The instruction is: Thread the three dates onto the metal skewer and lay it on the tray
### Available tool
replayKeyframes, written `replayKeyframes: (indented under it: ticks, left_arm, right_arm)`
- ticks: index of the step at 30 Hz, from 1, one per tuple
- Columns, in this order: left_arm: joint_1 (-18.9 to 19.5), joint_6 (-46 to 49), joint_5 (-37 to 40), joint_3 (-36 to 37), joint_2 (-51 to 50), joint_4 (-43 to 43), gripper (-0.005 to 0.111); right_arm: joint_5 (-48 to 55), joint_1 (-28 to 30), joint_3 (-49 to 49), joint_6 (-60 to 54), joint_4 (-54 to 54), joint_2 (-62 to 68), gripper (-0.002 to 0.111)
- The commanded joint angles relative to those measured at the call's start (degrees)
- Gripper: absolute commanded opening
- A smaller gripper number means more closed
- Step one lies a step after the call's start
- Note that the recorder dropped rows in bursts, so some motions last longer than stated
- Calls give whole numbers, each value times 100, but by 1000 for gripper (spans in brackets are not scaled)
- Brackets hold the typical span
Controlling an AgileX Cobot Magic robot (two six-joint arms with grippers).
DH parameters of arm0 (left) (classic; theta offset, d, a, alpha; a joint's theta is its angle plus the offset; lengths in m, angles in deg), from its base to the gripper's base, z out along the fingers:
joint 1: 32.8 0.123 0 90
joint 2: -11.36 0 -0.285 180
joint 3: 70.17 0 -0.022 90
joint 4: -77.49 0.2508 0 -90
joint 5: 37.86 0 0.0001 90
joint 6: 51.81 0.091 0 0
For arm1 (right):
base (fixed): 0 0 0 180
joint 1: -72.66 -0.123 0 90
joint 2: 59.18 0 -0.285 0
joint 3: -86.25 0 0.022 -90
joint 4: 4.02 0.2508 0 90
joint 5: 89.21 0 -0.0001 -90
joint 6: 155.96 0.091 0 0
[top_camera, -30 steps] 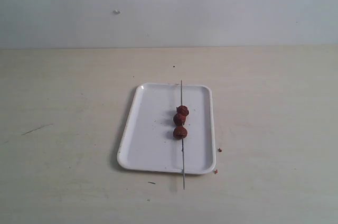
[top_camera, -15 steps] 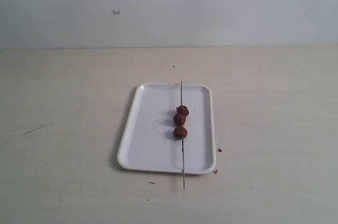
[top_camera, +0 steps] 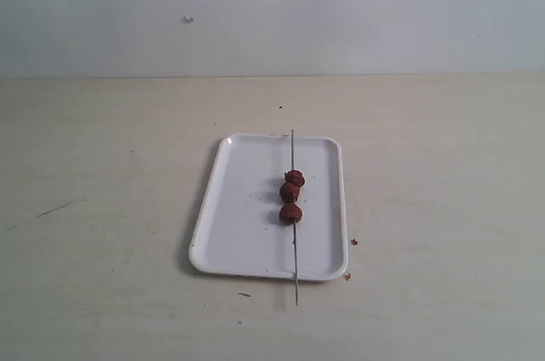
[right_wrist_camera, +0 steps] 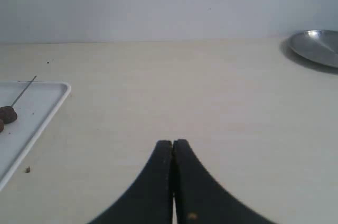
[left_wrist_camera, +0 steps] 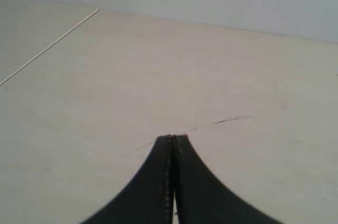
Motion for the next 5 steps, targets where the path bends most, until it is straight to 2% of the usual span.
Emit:
replayKeyframes:
  ticks: [1, 5]
  left_arm:
    - [-26, -49, -10, -14, 35, 31, 0]
    - [-26, -49, -10, -14, 35, 31, 0]
  right_arm:
    - [-76, 17, 13, -44, 2, -22, 0]
    - [-76, 17, 13, -44, 2, -22, 0]
